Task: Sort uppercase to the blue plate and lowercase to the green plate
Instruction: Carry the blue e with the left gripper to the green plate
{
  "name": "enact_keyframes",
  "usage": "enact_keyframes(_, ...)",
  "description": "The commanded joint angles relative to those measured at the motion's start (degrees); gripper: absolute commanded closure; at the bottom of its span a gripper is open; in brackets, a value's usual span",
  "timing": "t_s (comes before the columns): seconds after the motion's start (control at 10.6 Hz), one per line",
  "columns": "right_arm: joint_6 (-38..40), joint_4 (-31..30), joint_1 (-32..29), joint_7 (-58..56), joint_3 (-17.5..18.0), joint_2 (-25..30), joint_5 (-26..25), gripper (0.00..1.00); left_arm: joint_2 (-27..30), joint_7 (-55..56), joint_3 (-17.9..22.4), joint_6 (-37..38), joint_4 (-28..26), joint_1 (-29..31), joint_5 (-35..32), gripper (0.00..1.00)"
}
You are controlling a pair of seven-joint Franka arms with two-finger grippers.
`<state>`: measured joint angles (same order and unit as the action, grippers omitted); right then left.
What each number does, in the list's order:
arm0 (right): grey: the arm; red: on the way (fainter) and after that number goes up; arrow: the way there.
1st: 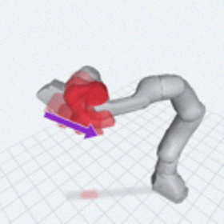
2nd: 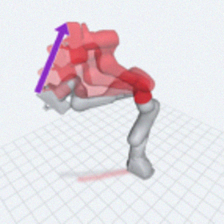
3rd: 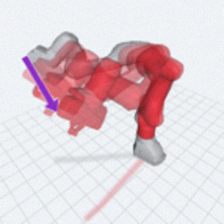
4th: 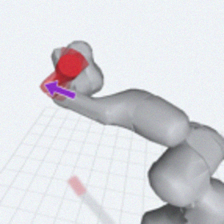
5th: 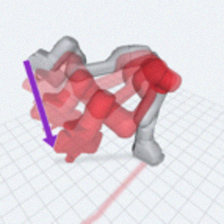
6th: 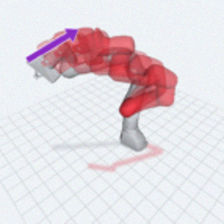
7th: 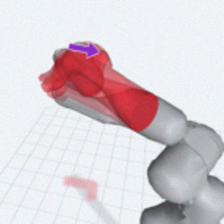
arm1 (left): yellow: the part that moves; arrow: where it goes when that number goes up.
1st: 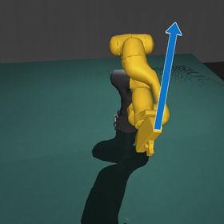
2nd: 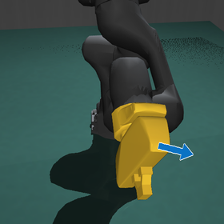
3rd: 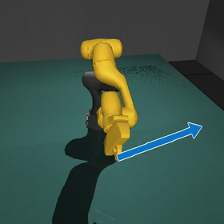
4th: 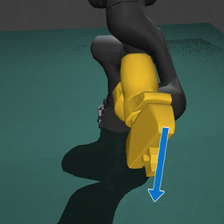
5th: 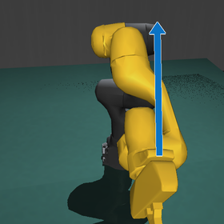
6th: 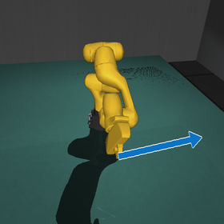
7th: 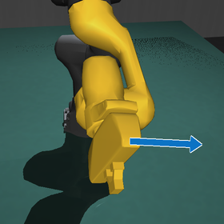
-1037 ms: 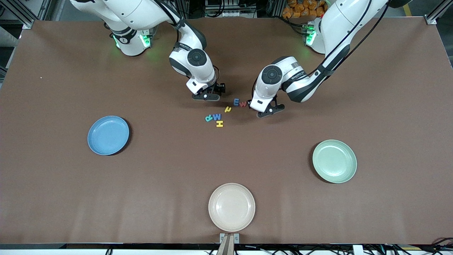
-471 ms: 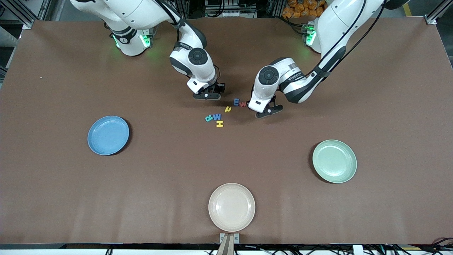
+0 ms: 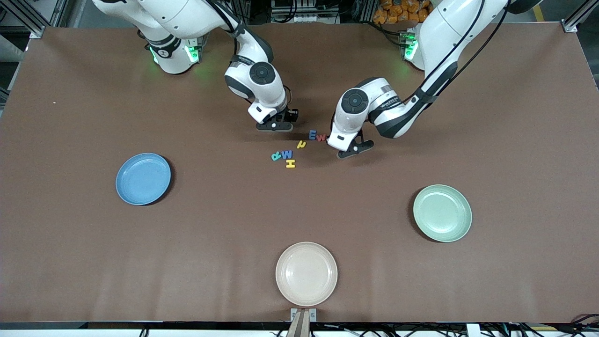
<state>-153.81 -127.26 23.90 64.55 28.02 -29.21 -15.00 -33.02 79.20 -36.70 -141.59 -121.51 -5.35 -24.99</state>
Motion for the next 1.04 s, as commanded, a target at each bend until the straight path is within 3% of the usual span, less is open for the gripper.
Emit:
enact_keyframes(0.0, -0.26, -0.36, 0.54, 1.63, -0.24, -1.29, -1.96, 0.68, 6.27, 0.97, -0.12, 4.45, 1.01, 3.14, -1.82, 1.0)
enact_keyframes(0.28, -0.09, -0.27, 0.36, 1.28, -0.33, -1.29, -1.96, 0.75, 8.24, -9.47, -0.47, 12.29, 8.37, 10.68, -0.07, 1.0)
enact_keyframes(0.57, 0.36, -0.01, -0.52, 0.57, -0.42, -1.12, -1.96, 0.82, 7.28, -29.82, -0.3, 13.26, 13.39, 21.13, 4.41, 1.0)
enact_keyframes(0.75, 0.53, 0.34, -1.13, 0.22, -0.42, -0.94, -1.96, 0.83, 4.82, -43.45, -0.04, 13.27, 16.03, 27.39, 4.42, 1.0)
enact_keyframes(0.94, 0.71, 0.43, -3.15, -1.7, -0.42, -0.42, -1.88, 0.83, 0.53, -52.79, 1.8, 13.36, 19.89, 30.04, 3.55, 1.0)
